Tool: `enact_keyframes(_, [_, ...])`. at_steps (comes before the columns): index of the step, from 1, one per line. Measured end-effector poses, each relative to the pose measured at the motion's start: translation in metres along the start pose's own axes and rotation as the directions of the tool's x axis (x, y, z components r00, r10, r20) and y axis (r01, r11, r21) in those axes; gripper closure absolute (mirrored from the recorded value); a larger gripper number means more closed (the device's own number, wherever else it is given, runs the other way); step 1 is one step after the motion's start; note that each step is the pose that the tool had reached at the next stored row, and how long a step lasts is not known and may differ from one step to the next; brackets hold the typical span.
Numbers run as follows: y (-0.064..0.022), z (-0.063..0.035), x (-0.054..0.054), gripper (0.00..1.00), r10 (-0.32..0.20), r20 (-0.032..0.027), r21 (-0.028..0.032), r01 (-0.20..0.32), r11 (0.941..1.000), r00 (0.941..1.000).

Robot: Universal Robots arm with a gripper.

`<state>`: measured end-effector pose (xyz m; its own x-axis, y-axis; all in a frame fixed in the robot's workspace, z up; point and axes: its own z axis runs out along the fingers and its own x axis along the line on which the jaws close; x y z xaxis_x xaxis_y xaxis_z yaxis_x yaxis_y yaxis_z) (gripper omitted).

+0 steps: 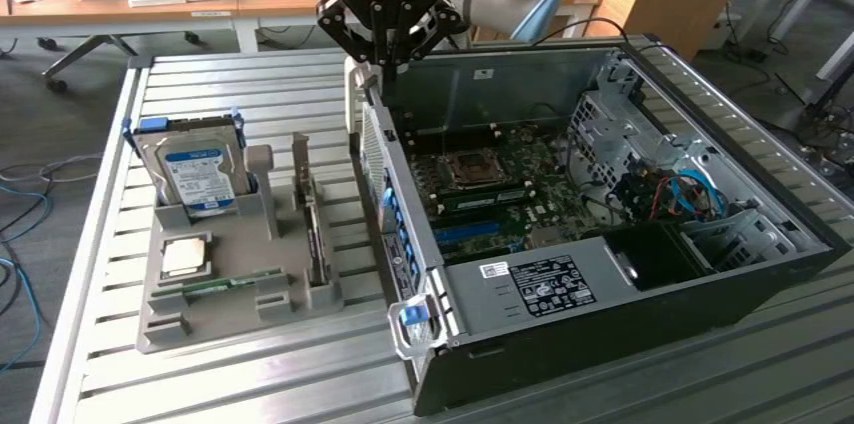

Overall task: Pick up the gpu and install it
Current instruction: 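Reach for the gpu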

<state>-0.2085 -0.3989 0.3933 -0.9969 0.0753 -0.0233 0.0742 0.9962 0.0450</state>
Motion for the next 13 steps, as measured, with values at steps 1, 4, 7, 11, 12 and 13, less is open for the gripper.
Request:
enact_keyframes(1, [0.0, 0.0, 0.0, 0.89, 0.0, 0.0, -0.0001, 0.0, 1.0, 1.0])
enact_keyframes(4, [0.0, 0.0, 0.0, 0.89, 0.0, 0.0001, -0.0001, 0.0, 1.0, 1.0])
enact_keyframes(7, [-0.0002, -0.0001, 0.002, 0.89, 0.0, -0.0001, 0.0, 0.0, 1.0, 1.0])
enact_keyframes(11, [-0.0007, -0.0003, 0.01, 0.89, 0.0, 0.0, 0.0, 0.0, 1.0, 1.0])
enact_keyframes(12, [-0.0009, -0.0003, 0.012, 0.89, 0.0, 0.0001, 0.0, 0.0, 1.0, 1.0])
enact_keyframes(13, [-0.001, -0.0004, 0.014, 0.89, 0.0, 0.0, 0.0, 0.0, 1.0, 1.0])
